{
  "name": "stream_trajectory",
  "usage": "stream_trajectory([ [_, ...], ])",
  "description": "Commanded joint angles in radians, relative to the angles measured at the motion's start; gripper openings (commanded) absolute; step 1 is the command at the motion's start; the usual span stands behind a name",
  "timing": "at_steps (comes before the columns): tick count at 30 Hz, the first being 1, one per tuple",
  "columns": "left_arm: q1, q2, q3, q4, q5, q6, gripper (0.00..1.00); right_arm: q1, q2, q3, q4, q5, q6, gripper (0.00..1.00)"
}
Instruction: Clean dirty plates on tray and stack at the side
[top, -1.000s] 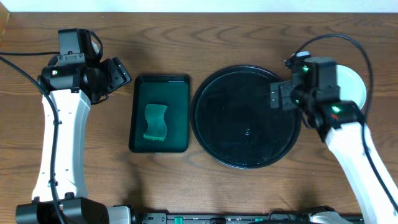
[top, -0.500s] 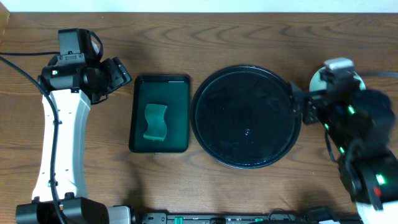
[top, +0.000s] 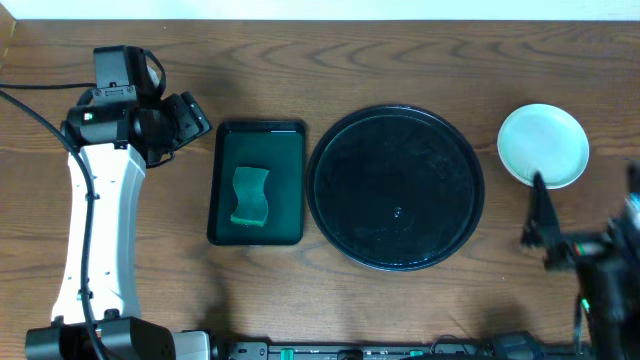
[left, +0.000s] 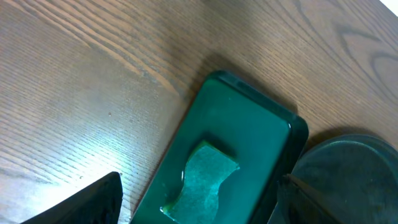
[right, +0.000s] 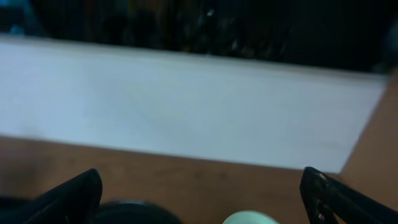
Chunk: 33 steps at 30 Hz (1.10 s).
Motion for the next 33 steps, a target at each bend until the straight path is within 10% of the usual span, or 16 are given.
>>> stream_trajectory([
  [1,0.005,0.002,0.006,-0.005,-0.006,-0.002,0.8,-0.012,-0.095,-0.041,-0.003,0.053,-0.021,0.99],
  [15,0.005,0.002,0.006,-0.005,-0.006,-0.002,0.8,-0.037,-0.439,-0.434,0.126,0.034,-0.016,0.99],
  [33,0.005,0.002,0.005,-0.005,-0.006,-0.002,0.8,-0.037,-0.44,-1.03,0.966,-0.15,-0.016,0.99],
])
